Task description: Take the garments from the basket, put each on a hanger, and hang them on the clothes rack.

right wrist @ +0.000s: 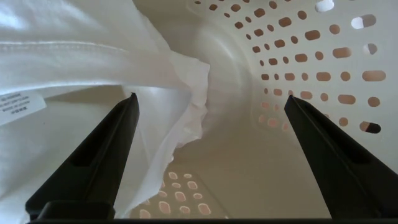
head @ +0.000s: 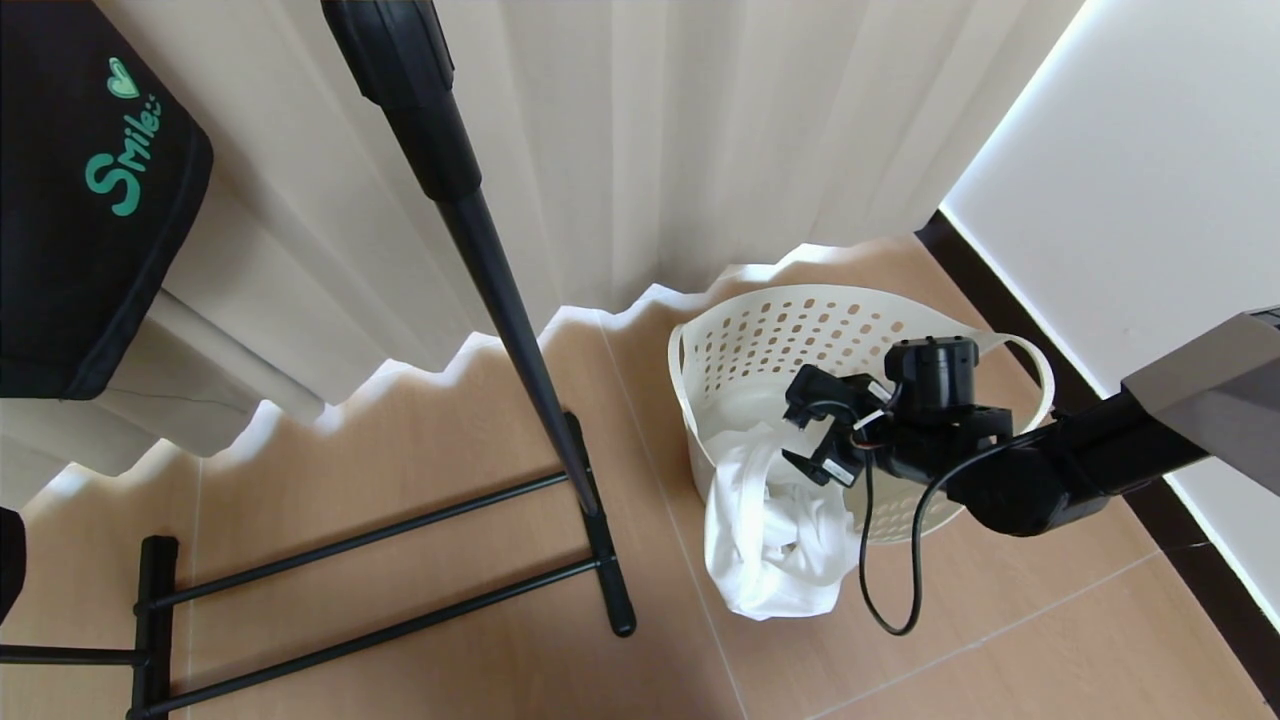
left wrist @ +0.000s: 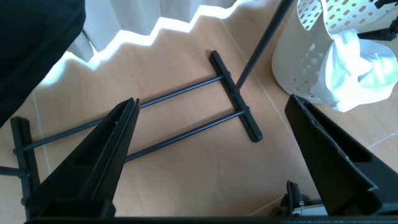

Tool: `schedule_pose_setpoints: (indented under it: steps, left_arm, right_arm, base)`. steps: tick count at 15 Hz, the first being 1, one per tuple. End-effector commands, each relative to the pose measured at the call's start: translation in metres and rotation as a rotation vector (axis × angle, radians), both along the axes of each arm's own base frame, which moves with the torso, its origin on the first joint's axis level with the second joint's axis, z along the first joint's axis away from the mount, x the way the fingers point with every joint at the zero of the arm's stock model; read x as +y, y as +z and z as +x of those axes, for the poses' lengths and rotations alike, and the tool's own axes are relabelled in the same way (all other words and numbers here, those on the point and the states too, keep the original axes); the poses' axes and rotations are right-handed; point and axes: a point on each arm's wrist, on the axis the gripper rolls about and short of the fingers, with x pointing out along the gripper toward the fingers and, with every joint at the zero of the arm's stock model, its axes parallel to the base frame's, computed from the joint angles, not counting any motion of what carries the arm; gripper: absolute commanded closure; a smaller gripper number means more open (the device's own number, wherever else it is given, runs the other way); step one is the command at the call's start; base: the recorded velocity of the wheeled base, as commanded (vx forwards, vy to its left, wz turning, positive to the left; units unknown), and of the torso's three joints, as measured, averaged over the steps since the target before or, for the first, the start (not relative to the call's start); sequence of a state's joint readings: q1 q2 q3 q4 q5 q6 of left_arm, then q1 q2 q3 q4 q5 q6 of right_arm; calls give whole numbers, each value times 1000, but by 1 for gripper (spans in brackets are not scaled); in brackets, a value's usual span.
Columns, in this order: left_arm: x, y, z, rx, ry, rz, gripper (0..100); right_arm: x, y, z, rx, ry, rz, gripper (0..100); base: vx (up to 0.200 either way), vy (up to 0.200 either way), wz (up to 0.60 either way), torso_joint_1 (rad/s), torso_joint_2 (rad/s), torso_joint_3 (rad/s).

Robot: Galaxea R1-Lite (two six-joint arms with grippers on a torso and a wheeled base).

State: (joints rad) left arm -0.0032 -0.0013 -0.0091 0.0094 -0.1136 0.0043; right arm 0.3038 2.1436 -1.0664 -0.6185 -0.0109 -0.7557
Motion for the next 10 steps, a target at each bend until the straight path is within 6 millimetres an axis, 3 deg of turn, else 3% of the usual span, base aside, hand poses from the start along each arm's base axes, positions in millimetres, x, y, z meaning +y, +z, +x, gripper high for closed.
schedule_pose_setpoints:
  steps: [1, 6, 10]
  left_arm:
    - [0, 0, 0, 1, 0, 0, 0]
    - [0, 0, 0, 1, 0, -1, 0]
    - [0, 0, 0, 1, 0, -1, 0]
  right_arm:
    - [2, -7, 7, 4, -3, -3, 0]
    - [4, -12, 12, 10, -7, 27, 0]
    - [7, -21, 27, -8, -26, 64, 0]
  base:
    - [0, 0, 0, 0, 0, 0]
    - [0, 0, 0, 0, 0, 0]
    - [0, 0, 0, 0, 0, 0]
